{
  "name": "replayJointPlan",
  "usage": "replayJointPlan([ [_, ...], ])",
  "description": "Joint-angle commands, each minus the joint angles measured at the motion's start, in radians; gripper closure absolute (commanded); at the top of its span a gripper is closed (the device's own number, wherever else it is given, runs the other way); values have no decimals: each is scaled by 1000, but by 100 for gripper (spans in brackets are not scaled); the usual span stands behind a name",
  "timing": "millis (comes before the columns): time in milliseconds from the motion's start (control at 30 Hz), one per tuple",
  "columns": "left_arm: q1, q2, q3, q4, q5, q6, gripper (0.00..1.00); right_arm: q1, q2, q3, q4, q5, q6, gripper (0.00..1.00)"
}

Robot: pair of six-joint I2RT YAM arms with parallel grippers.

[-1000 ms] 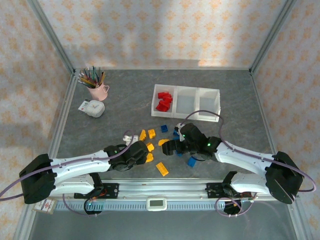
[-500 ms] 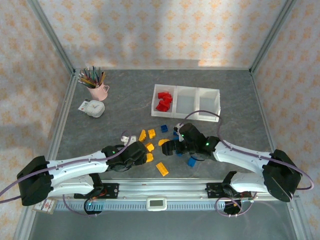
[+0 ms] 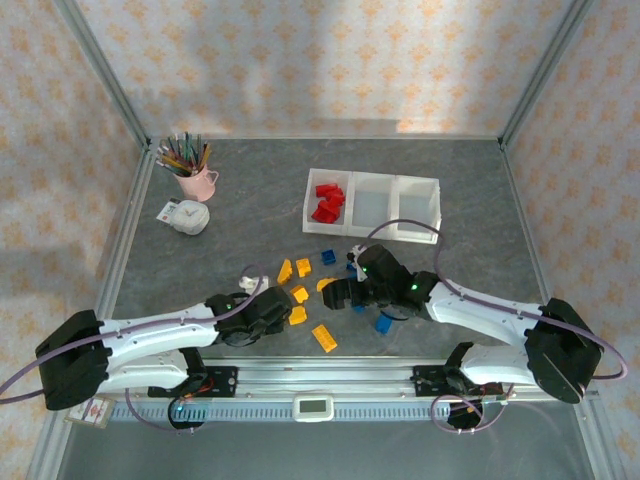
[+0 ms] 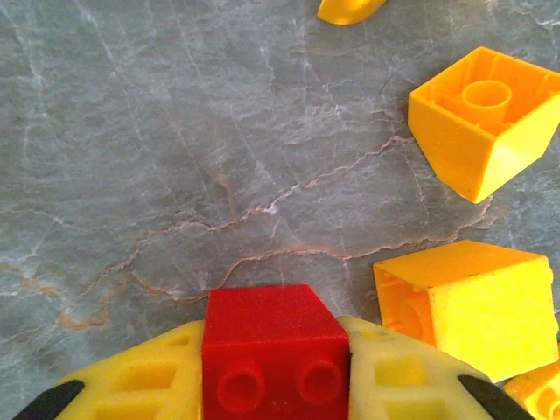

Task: Sort the legos into containers by color
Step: Pick up the lego from the middle-left of the table, then place the lego in the container.

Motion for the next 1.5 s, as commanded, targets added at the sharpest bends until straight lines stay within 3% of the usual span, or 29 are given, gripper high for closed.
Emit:
replayJointPlan([
  [0,2,-41,82,-95,-85,2,71,2,-22,48,-13,60,-4,0],
  [167,26,-33,248,-113,-170,80,72,-55,-56,89,-57,101,22,0],
  [333,151,101,434,24,-185,254,73,-202,-75,115,-59,88,23,0],
  [567,287,472,754,209,-154,445,73,-360,-49,153,-59,86,-4,0],
  [667,315,661,942,193,-175,513,73,-389,-33,156,-52,85,-16,0],
  [800,371,881,1160,119,-143,507,71,-401,-6,163,-49,76,-19,0],
  [967,388,1012,1287,106,-128,531,65,-401,4,171,-58,85,-37,0],
  [1167,396,1044,1334,100,-141,561,45,-396,36,201,-73,82,-59,0],
  [1233,398,1019,1339,73,-156,561,44,-380,40,219,-95,107,-74,0],
  [1333,397,915,1255,100,-171,554,44,-332,47,249,-138,173,-98,0],
  [1467,396,710,1055,180,-106,534,41,-261,73,297,-195,229,-117,0],
])
